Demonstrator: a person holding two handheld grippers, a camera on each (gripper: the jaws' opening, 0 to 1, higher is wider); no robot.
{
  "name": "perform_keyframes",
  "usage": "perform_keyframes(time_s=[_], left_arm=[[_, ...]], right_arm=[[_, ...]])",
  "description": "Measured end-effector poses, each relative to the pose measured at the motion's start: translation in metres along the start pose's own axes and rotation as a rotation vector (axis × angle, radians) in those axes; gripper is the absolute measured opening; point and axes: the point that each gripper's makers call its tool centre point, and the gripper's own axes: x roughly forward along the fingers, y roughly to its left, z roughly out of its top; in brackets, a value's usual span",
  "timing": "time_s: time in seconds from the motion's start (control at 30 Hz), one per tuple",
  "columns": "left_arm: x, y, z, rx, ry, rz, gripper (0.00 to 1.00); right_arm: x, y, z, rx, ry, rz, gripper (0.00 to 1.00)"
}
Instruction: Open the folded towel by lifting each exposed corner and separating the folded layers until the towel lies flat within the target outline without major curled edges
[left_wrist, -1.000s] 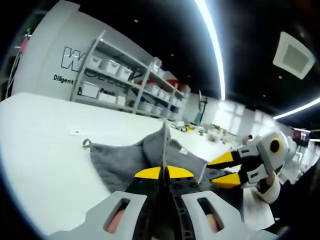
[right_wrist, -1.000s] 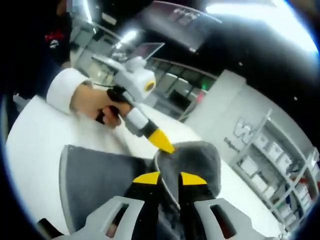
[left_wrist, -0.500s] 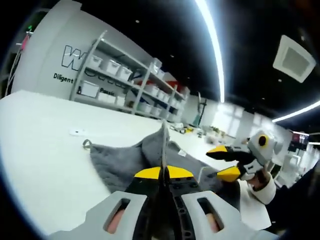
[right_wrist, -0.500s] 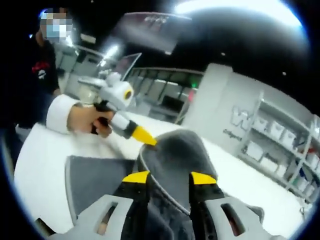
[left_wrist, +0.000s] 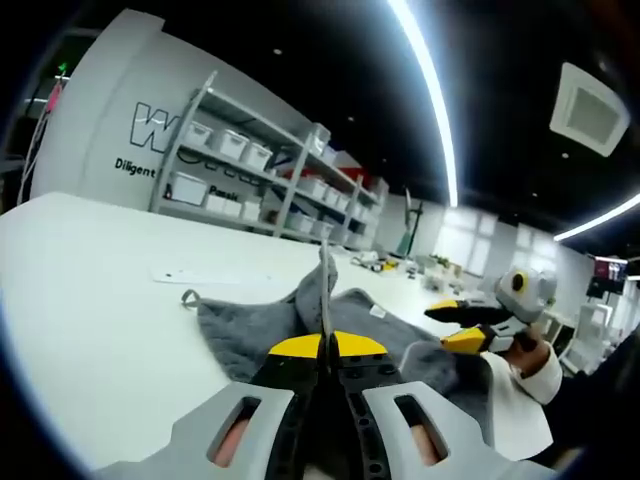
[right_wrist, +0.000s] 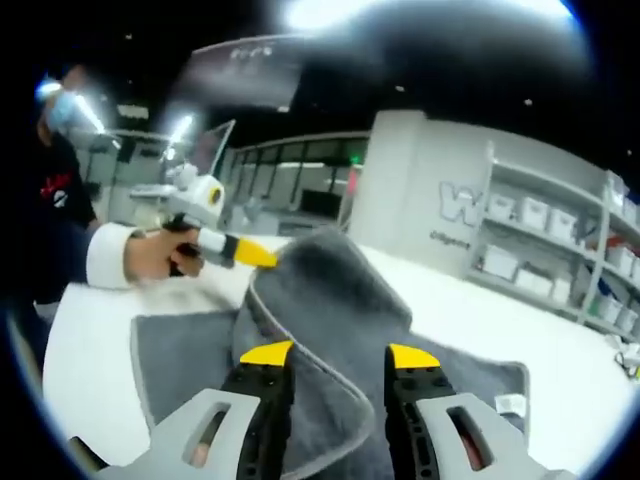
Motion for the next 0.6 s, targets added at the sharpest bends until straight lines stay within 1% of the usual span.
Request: perform_keyframes(time_s=[0.03, 0.1, 0.13, 0.17, 0.23, 0.4, 0.6], left_arm=[[0.0, 0.001, 0.0, 0.0, 0.0, 0.001, 0.02], [0.001, 0.005, 0.002, 0.004, 0.003, 0.006, 0.02], [0.001, 0.006, 0.002, 0.008, 0.004, 0.011, 0.02], [0.001, 0.007, 0.002, 0.014, 0.004, 0.017, 0.02], [0.0, 0.008, 0.001, 0.03, 0.009, 0.027, 0.02], [0.001, 0.011, 0.0, 0.045, 0.017, 0.038, 0.02], [0.0, 0.012, -0.001, 0.041, 0.017, 0.043, 0.02]], right_arm=[[0.0, -0.003, -0.003, -0.005, 0.012, -0.014, 0.3], [-0.001, -0.005, -0.005, -0.003, 0.014, -0.025, 0.3], [-0.002, -0.008, -0.007, 0.026, 0.015, -0.034, 0.29], [-0.002, -0.007, -0.013, 0.066, 0.042, -0.028, 0.29], [-0.002, -0.009, -0.02, 0.078, 0.063, -0.03, 0.31], [-0.002, -0.007, -0.033, 0.124, 0.107, -0.016, 0.29], [-0.002, 0.0, -0.041, 0.148, 0.138, 0.005, 0.28]])
